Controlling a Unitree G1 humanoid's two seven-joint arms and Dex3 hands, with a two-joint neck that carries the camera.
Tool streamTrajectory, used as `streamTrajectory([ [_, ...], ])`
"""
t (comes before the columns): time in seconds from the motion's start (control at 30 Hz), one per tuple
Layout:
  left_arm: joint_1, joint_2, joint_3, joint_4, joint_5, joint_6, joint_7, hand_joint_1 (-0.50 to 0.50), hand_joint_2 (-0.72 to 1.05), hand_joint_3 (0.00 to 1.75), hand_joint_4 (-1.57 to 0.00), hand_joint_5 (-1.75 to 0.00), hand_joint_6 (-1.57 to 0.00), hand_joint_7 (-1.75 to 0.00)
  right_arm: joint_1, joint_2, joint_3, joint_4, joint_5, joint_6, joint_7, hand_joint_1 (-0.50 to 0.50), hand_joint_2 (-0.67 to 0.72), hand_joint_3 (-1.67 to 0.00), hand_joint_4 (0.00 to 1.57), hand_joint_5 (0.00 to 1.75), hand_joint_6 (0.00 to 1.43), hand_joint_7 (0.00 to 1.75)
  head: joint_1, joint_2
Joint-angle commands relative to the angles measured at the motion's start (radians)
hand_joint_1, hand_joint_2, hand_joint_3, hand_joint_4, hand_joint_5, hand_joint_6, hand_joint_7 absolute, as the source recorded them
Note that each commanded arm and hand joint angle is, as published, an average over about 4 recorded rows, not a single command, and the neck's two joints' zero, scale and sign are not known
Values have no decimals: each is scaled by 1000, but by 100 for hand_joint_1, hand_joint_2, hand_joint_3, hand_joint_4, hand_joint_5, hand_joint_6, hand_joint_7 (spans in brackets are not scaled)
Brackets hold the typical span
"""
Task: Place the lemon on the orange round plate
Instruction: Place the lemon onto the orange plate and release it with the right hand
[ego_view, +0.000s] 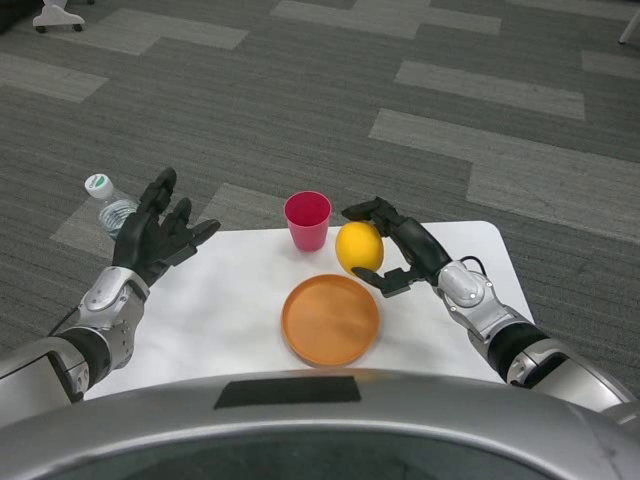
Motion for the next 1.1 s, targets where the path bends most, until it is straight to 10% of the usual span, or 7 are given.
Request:
streamTrajectory([
  [0.03, -9, 9, 6, -3, -3, -7, 2, 50, 65, 9, 0, 0, 0, 0, -32, 2, 9, 22, 6, 18, 6, -29, -60, -119, 3, 145, 20, 84, 8, -3],
  [1.1, -4, 12, 20, -17, -1, -18, 2, 50, 60, 9, 0, 0, 0, 0, -146, 31, 260, 127, 57, 90, 61, -29, -60, -121, 9, 155, 23, 89, 57, -39],
])
